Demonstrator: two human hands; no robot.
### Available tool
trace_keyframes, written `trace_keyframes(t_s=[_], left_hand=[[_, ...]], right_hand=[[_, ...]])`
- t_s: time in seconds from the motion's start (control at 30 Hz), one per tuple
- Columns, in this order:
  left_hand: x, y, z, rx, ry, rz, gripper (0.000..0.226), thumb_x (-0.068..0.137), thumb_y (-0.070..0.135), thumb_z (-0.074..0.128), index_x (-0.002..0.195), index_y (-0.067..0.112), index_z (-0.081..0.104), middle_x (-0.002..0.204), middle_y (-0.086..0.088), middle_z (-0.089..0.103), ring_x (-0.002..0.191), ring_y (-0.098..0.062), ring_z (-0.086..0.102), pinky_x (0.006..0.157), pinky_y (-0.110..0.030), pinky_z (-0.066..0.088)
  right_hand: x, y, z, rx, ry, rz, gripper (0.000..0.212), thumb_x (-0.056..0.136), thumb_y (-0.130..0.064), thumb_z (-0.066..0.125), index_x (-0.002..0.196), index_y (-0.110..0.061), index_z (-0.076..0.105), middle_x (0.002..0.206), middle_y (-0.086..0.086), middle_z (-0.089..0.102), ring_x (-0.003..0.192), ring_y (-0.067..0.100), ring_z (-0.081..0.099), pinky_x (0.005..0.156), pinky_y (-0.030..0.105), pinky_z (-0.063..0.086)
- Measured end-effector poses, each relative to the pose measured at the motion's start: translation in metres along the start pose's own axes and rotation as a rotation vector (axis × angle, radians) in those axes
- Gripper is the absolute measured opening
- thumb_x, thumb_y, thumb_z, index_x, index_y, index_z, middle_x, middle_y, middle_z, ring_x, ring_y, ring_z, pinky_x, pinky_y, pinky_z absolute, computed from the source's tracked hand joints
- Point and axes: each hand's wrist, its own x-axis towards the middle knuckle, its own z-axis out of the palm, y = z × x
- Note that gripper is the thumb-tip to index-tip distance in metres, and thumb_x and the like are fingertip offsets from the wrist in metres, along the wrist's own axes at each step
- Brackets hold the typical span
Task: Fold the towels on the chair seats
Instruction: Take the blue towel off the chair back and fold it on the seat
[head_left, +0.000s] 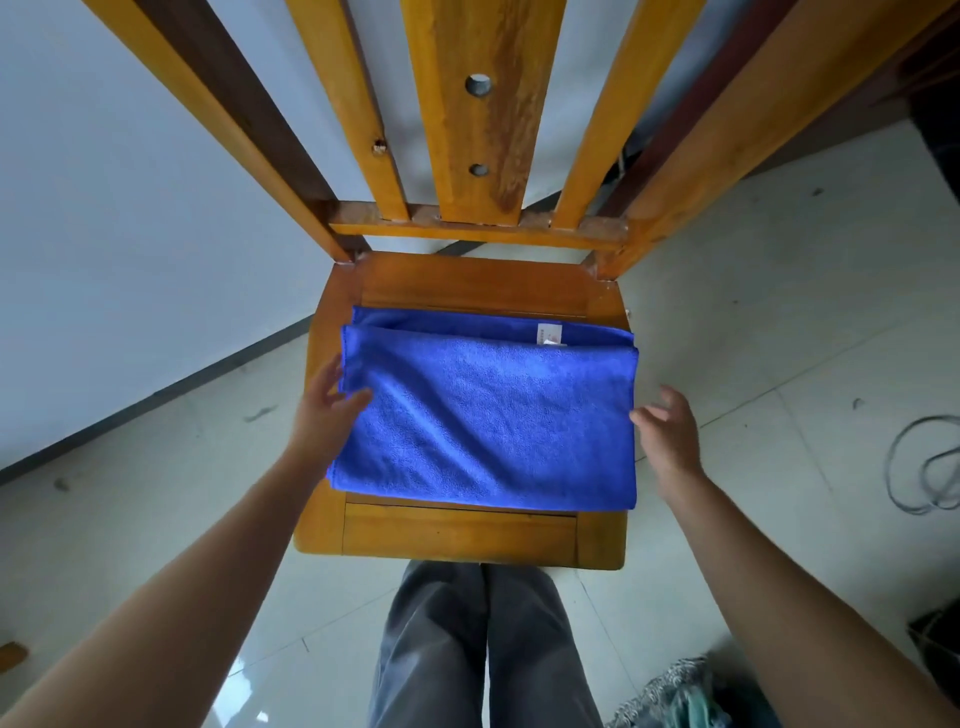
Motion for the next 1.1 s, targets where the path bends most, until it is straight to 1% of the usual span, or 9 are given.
trace_keyframes(t_s=[0.17,0.4,0.53,0.63,0.73,0.83,0.93,1.03,1.1], left_hand=[[-0.031,-0.048,0.006,0.720,0.006,0.086,0.056,0.087,0.020,0.058,0.140,0.017,0.039,0.150,-0.004,0.031,0.134,-0.028,0.031,0.108,-0.041,0.030],[-0.034,-0.043,0.006,0.546,0.214,-0.031,0.053,0.089,0.019,0.055,0.139,0.013,0.038,0.139,-0.012,0.044,0.126,-0.034,0.038,0.103,-0.046,0.032],[0.000,-0.003,0.009,0.816,0.176,0.339,0.056,0.091,0.019,0.053,0.143,0.016,0.033,0.152,-0.005,0.027,0.138,-0.028,0.023,0.107,-0.045,0.024],[0.039,0.028,0.017,1.066,0.081,0.414,0.056,0.094,0.026,0.048,0.145,0.023,0.027,0.157,-0.002,0.012,0.144,-0.025,0.006,0.112,-0.043,0.015],[0.062,0.039,0.021,1.197,0.048,0.404,0.035,0.091,0.028,0.052,0.125,0.022,0.054,0.151,-0.004,0.023,0.141,-0.026,0.007,0.110,-0.042,0.014],[0.061,0.041,0.013,1.164,-0.001,0.470,0.025,0.089,0.028,0.055,0.111,0.017,0.062,0.135,-0.003,0.048,0.133,-0.025,0.029,0.107,-0.039,0.018],[0.047,0.051,-0.004,0.857,-0.068,0.464,0.029,0.084,0.031,0.052,0.103,0.015,0.067,0.105,-0.007,0.068,0.104,-0.029,0.057,0.097,-0.036,0.035],[0.043,0.064,-0.014,0.623,-0.038,0.451,0.018,0.088,0.017,0.058,0.103,0.014,0.069,0.095,-0.006,0.068,0.089,-0.026,0.059,0.076,-0.027,0.043],[0.054,0.070,-0.010,0.546,0.040,0.448,0.023,0.089,0.012,0.057,0.109,0.014,0.068,0.097,-0.006,0.065,0.093,-0.025,0.057,0.082,-0.031,0.043]], right_hand=[[-0.021,0.048,0.010,-0.290,0.011,0.035,0.046,0.087,-0.021,0.058,0.128,-0.003,0.046,0.124,0.020,0.053,0.110,0.035,0.053,0.083,0.037,0.045],[-0.034,0.042,0.019,-0.465,0.228,-0.217,0.043,0.085,-0.019,0.062,0.123,-0.001,0.052,0.125,0.021,0.052,0.113,0.038,0.047,0.081,0.042,0.045],[-0.002,0.002,0.021,-0.643,0.243,-0.625,0.045,0.081,-0.005,0.064,0.123,0.004,0.053,0.126,0.022,0.056,0.118,0.043,0.048,0.086,0.051,0.046],[0.028,-0.033,0.023,-0.888,0.147,-0.633,0.048,0.089,-0.008,0.052,0.135,-0.008,0.042,0.134,0.011,0.050,0.128,0.033,0.038,0.094,0.044,0.039],[0.042,-0.045,0.022,-1.122,0.114,-0.617,0.037,0.091,-0.011,0.048,0.128,-0.015,0.051,0.125,0.011,0.053,0.120,0.031,0.041,0.091,0.039,0.036],[0.043,-0.043,0.013,-1.171,0.076,-0.675,0.028,0.091,-0.011,0.048,0.116,-0.010,0.061,0.114,0.014,0.057,0.111,0.033,0.046,0.085,0.039,0.036],[0.045,-0.042,0.002,-0.910,0.089,-0.796,0.022,0.085,-0.012,0.051,0.096,-0.003,0.067,0.093,0.015,0.067,0.091,0.037,0.058,0.071,0.036,0.042],[0.045,-0.046,-0.003,-0.700,0.239,-0.894,0.035,0.076,-0.023,0.040,0.078,0.001,0.066,0.055,0.015,0.062,0.053,0.036,0.059,0.056,0.033,0.043],[0.045,-0.050,0.002,-0.728,0.291,-0.863,0.041,0.079,-0.027,0.037,0.086,0.000,0.066,0.063,0.018,0.063,0.062,0.038,0.060,0.058,0.033,0.040]])
